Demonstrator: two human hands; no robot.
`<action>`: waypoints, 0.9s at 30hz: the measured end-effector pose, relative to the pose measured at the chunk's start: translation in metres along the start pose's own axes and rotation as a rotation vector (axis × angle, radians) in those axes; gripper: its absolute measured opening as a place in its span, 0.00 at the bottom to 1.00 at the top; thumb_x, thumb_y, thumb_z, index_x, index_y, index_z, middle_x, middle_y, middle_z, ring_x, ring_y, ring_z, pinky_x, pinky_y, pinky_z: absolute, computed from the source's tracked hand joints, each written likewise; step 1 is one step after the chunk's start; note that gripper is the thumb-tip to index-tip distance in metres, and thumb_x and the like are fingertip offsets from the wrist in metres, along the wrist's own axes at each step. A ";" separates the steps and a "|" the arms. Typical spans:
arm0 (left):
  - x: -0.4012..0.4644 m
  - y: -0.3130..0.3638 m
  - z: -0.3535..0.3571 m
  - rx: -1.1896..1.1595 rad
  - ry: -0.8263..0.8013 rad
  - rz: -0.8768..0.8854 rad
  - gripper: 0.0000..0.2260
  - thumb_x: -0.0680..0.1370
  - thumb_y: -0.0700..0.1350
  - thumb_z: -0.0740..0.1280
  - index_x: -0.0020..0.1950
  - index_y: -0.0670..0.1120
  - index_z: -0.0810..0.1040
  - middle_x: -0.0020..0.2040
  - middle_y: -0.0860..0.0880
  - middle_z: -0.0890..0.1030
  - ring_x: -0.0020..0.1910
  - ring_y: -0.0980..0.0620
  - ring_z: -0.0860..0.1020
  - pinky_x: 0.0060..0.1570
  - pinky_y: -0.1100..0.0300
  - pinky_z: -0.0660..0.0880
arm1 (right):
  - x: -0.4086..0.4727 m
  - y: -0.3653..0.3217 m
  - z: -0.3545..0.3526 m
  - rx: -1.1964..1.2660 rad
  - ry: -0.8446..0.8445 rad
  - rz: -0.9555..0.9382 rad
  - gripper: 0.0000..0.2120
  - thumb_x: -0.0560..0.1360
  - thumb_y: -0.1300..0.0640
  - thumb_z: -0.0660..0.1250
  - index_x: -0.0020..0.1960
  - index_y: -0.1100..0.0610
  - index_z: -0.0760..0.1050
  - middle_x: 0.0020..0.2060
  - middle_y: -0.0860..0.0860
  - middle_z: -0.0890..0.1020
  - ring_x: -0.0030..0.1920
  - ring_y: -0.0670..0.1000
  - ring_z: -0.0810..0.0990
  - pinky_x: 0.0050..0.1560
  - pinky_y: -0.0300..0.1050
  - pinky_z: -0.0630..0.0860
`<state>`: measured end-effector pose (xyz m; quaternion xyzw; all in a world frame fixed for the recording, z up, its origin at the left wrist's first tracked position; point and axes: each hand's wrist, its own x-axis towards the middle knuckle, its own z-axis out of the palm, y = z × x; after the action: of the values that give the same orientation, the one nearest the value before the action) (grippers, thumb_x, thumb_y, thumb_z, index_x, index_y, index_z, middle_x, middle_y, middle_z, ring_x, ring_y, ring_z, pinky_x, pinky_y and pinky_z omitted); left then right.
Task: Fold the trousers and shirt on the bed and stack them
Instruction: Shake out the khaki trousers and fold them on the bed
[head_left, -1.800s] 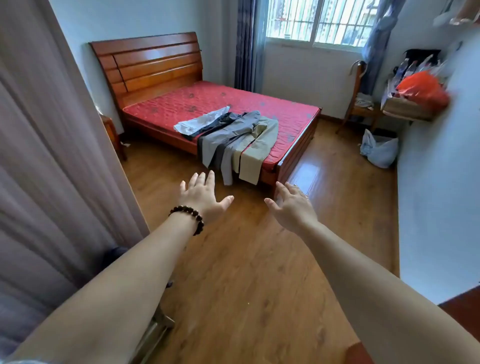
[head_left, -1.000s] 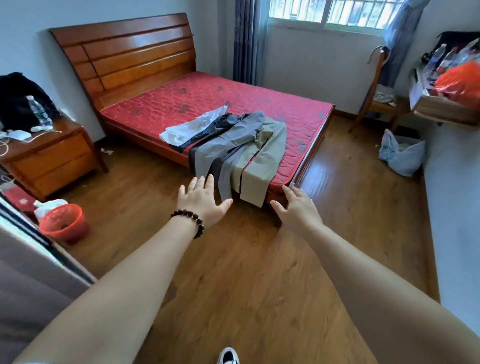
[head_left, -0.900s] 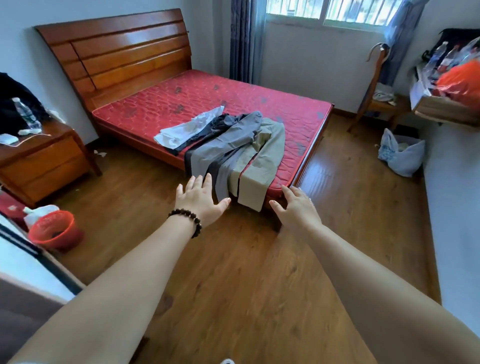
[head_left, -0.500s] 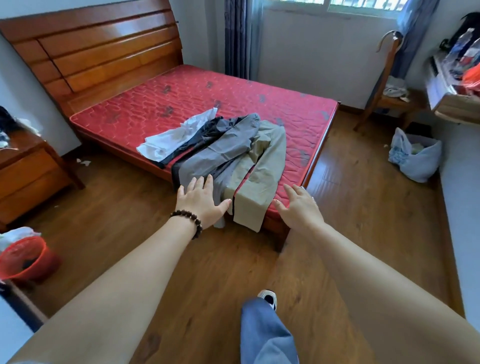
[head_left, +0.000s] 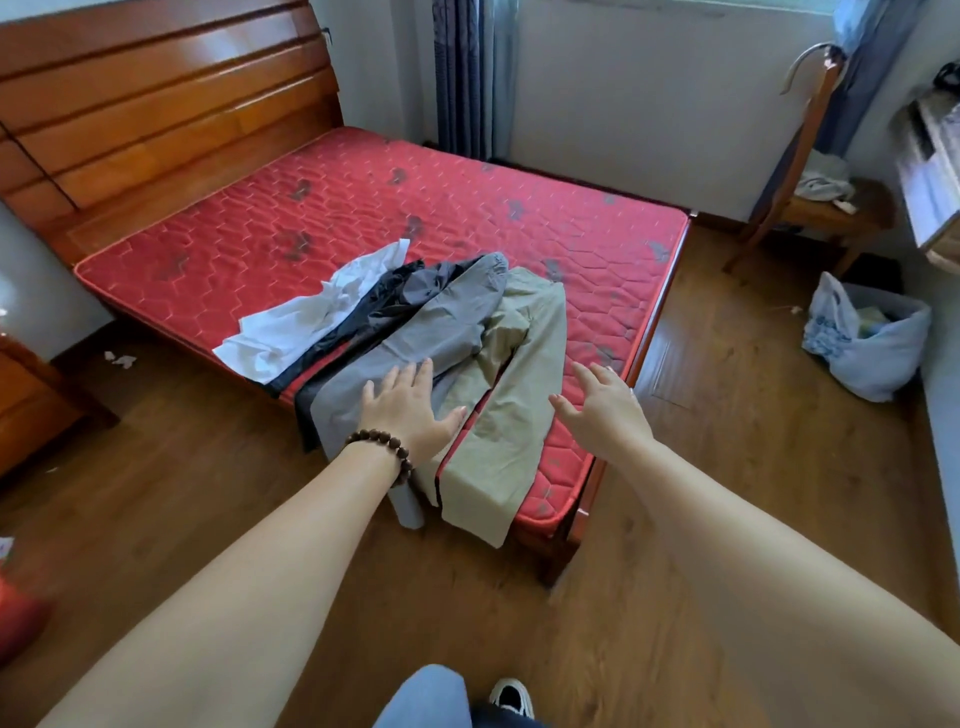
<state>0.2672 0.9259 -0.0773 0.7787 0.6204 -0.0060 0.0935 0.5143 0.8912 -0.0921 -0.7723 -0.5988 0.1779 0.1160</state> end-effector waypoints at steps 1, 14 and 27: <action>0.014 0.002 -0.001 0.000 -0.001 0.001 0.38 0.76 0.67 0.53 0.78 0.48 0.48 0.78 0.48 0.54 0.77 0.48 0.51 0.74 0.43 0.50 | 0.013 0.001 -0.001 -0.003 -0.002 0.003 0.32 0.78 0.39 0.57 0.77 0.50 0.55 0.77 0.53 0.57 0.77 0.53 0.52 0.76 0.56 0.52; 0.223 -0.024 0.012 -0.004 -0.070 0.038 0.38 0.75 0.68 0.52 0.78 0.49 0.48 0.78 0.47 0.54 0.77 0.48 0.51 0.74 0.44 0.49 | 0.189 0.006 0.020 -0.008 -0.038 0.133 0.32 0.78 0.40 0.57 0.77 0.52 0.56 0.77 0.53 0.57 0.77 0.53 0.50 0.76 0.56 0.51; 0.415 -0.040 0.025 0.024 -0.152 0.192 0.37 0.75 0.67 0.53 0.78 0.48 0.50 0.77 0.49 0.58 0.76 0.49 0.53 0.73 0.43 0.52 | 0.340 -0.021 0.035 -0.009 -0.047 0.291 0.30 0.79 0.42 0.57 0.77 0.52 0.56 0.77 0.53 0.57 0.77 0.53 0.49 0.76 0.56 0.51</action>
<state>0.3268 1.3313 -0.1592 0.8328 0.5341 -0.0635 0.1311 0.5563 1.2234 -0.1614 -0.8469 -0.4840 0.2084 0.0715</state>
